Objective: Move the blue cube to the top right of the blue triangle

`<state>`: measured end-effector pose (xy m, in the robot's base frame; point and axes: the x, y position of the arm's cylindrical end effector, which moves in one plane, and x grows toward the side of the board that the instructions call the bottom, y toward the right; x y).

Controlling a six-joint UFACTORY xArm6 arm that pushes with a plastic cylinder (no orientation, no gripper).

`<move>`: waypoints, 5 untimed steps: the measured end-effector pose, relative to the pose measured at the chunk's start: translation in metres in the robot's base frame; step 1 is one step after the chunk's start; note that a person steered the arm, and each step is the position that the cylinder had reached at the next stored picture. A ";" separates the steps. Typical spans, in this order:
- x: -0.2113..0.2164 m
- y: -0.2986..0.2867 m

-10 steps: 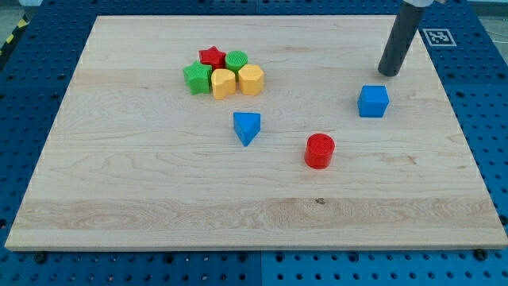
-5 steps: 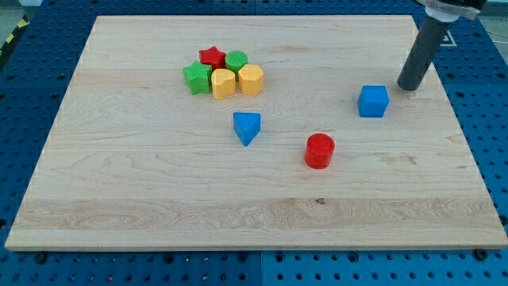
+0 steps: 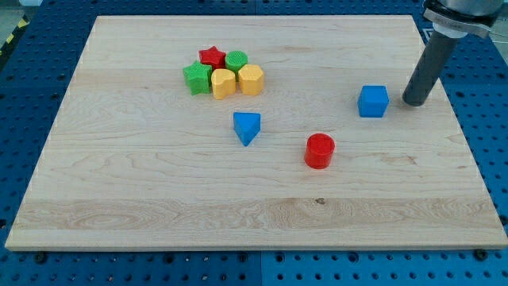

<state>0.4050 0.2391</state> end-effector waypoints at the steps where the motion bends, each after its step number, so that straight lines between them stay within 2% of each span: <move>1: 0.002 0.002; 2: 0.024 0.003; 4: 0.002 -0.029; 5: 0.010 -0.052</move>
<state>0.4147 0.1874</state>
